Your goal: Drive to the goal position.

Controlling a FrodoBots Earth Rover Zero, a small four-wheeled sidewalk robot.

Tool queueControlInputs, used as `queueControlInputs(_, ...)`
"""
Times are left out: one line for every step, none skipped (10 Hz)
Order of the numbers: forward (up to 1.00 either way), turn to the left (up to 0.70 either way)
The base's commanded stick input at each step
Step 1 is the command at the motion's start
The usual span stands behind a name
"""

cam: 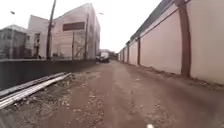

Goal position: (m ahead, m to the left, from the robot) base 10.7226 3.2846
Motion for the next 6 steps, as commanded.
queueControlInputs(0.85,-0.23)
queueControlInputs(0.88,-0.23)
queueControlInputs(0.97,-0.27)
queueControlInputs(1.0,-0.16)
queueControlInputs(1.0,0.04)
queueControlInputs(1.0,-0.02)
